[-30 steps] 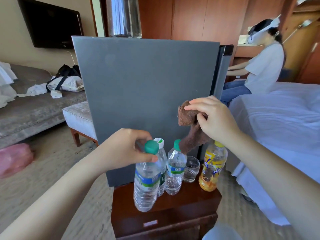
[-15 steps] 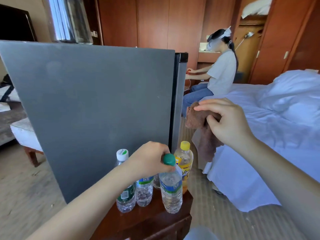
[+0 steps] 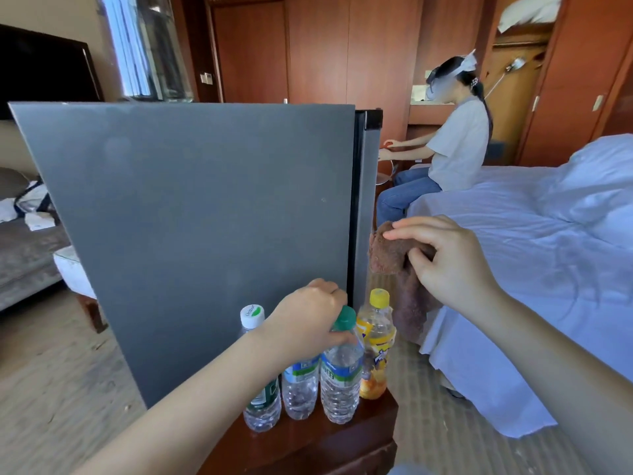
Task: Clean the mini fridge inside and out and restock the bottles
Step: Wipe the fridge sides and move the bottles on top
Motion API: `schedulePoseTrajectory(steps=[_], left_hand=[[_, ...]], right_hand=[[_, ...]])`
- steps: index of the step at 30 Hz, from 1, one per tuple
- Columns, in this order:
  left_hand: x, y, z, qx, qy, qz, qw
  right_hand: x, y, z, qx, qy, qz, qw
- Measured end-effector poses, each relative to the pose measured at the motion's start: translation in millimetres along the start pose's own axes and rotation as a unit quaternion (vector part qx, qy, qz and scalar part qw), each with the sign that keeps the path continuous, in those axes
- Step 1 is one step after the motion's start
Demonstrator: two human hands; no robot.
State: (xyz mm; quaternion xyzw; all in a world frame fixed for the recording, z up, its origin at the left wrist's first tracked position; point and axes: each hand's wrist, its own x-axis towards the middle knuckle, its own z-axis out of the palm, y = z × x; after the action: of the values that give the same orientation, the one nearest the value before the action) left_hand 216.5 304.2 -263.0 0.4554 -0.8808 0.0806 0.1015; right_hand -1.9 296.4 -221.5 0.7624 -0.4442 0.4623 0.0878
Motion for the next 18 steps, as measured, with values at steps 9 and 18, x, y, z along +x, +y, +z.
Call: schedulePoseTrajectory(steps=[9, 18], left_hand=[[-38.3, -43.0, -129.5, -0.068, 0.386, -0.032, 0.920], [-40.4, -112.7, -280.2, -0.084, 0.365, -0.296, 0.879]], right_hand=[[55.0, -30.6, 23.8, 0.035, 0.026, -0.030, 0.999], [149.9, -111.2, 32.8, 0.094, 0.138, -0.131, 0.977]])
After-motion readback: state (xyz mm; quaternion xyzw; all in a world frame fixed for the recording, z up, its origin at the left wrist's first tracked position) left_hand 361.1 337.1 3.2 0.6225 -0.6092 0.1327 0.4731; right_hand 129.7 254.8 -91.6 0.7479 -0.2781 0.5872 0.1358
